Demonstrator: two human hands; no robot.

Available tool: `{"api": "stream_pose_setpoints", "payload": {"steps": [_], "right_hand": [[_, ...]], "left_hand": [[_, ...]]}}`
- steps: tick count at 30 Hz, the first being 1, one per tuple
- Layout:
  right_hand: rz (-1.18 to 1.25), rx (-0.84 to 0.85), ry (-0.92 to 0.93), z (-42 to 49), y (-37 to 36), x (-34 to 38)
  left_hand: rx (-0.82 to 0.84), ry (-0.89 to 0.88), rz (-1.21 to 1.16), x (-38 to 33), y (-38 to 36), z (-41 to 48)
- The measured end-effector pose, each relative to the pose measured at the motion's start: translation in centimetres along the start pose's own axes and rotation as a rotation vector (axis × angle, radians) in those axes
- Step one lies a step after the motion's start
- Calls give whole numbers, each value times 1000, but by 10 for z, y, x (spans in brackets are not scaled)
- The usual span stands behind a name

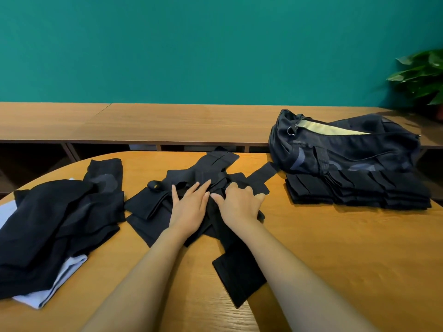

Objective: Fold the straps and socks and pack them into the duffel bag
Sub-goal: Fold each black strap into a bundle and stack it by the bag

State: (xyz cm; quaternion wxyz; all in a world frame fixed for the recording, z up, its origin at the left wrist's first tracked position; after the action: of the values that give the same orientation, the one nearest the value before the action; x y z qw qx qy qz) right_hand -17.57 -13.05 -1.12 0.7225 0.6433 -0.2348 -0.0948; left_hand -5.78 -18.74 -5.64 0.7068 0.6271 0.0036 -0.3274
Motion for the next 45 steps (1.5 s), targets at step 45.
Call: {"api": "stream_pose_setpoints", "payload": {"steps": [45], "right_hand": [[286,-13,155,-172,2,-183]], "left_hand": [[74,-207,-59,-125,-18,-188]]}}
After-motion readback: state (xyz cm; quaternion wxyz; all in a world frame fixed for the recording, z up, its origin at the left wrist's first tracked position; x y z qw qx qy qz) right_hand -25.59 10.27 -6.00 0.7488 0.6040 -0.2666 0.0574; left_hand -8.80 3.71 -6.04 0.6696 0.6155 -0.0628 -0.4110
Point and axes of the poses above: each hand's wrist, its own z-axis towards the middle knuckle, its own y-axis out of the back of the hand, x = y × z, the point moved 4 cm from there along z, towards the middle knuckle, and after that the axes turned 1 degree about -x, right-handed, at the moved point
